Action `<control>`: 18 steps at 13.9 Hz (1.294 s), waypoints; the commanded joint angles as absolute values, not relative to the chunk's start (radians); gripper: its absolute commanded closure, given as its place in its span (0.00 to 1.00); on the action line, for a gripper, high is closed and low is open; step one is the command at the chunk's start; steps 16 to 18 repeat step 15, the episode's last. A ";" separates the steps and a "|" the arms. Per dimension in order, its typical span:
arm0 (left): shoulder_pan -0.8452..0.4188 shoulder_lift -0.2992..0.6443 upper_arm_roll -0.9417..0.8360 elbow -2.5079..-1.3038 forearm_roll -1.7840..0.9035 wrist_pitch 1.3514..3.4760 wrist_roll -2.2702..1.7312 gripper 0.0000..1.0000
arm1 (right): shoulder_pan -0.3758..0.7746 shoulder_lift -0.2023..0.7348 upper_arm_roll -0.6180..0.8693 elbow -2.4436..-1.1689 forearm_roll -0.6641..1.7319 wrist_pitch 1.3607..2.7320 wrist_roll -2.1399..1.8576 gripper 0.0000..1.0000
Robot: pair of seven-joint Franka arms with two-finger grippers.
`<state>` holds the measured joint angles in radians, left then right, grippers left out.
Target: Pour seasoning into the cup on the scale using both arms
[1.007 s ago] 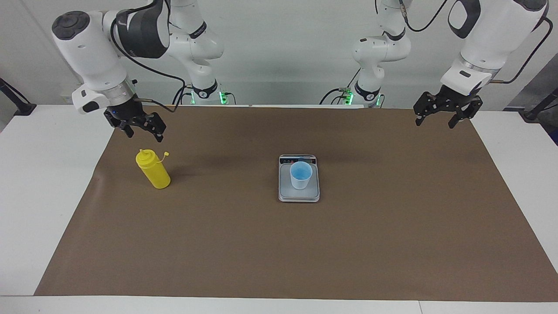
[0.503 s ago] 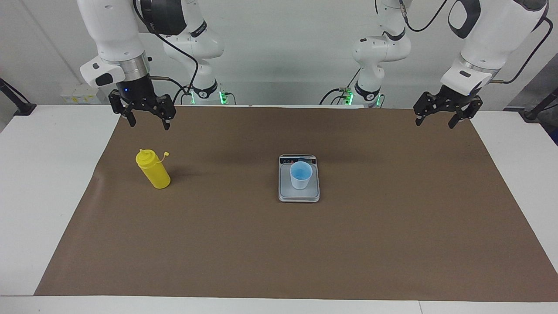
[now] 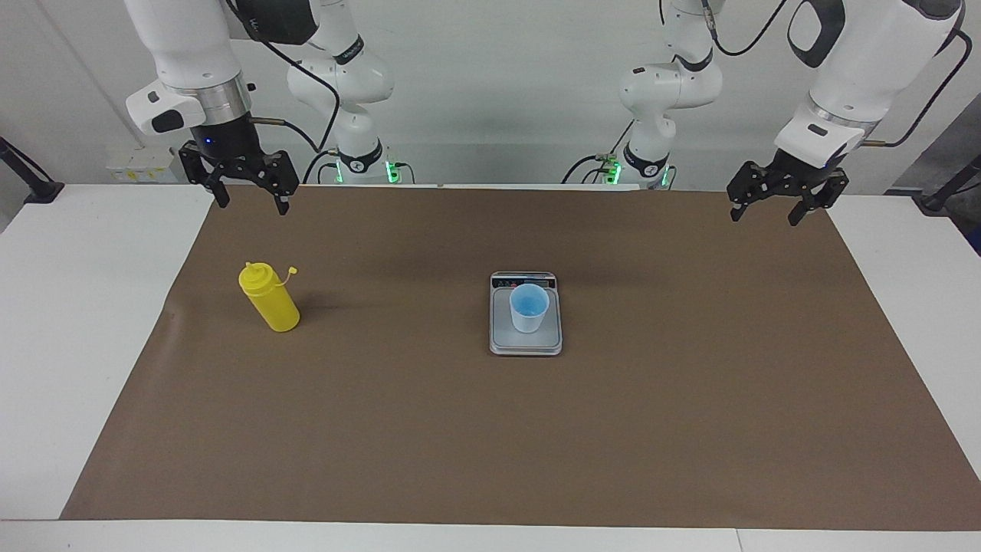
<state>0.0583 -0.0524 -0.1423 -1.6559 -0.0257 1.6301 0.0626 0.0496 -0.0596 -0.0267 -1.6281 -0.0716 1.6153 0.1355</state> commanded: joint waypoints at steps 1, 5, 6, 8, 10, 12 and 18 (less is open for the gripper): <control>0.051 -0.087 -0.133 -1.697 -0.035 1.649 0.069 0.00 | 0.034 0.035 -0.021 -1.479 -0.039 1.516 0.086 0.00; 0.051 -0.086 -0.133 -1.698 -0.035 1.649 0.071 0.00 | 0.026 -0.011 -0.023 -1.598 0.005 1.586 0.098 0.00; 0.051 -0.087 -0.133 -1.698 -0.035 1.649 0.071 0.00 | 0.034 -0.021 -0.023 -1.617 0.005 1.592 0.103 0.00; 0.051 -0.087 -0.133 -1.698 -0.035 1.649 0.071 0.00 | 0.035 -0.031 -0.023 -1.632 0.005 1.588 0.104 0.00; 0.051 -0.087 -0.133 -1.698 -0.035 1.649 0.071 0.00 | 0.035 -0.031 -0.023 -1.634 0.005 1.585 0.100 0.00; 0.051 -0.087 -0.133 -1.698 -0.035 1.649 0.071 0.00 | 0.037 -0.031 -0.023 -1.635 0.005 1.589 0.101 0.00; 0.051 -0.087 -0.133 -1.698 -0.035 1.649 0.071 0.00 | 0.037 -0.031 -0.021 -1.635 0.005 1.592 0.109 0.00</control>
